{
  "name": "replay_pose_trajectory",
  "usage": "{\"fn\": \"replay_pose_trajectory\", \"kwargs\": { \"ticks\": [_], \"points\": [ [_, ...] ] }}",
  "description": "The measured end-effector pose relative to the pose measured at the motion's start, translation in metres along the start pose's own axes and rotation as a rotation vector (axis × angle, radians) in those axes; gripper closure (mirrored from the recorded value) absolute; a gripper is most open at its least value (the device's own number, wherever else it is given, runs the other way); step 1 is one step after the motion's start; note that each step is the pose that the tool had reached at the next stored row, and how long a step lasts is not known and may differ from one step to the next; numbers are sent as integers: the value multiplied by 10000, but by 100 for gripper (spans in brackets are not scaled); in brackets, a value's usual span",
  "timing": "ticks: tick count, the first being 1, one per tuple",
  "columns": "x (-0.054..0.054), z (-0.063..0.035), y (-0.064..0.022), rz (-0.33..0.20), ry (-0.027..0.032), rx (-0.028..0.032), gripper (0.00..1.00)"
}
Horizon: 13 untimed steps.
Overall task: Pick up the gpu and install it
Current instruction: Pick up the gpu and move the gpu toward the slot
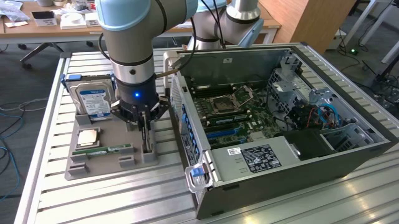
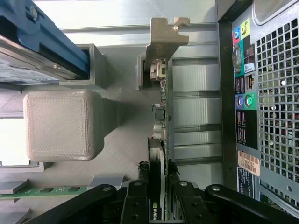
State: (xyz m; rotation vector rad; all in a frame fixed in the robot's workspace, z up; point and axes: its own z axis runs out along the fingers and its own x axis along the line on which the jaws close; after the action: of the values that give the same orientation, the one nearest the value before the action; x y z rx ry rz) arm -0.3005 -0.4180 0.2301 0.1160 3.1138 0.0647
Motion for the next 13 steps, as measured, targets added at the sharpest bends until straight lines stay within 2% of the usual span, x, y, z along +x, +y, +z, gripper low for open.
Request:
{"fn": "replay_pose_trajectory", "kwargs": {
  "ticks": [6, 13],
  "points": [
    [0, 5, -1, -486, 21, -10, 74],
    [0, 6, 0, -495, 21, -12, 74]
  ]
}}
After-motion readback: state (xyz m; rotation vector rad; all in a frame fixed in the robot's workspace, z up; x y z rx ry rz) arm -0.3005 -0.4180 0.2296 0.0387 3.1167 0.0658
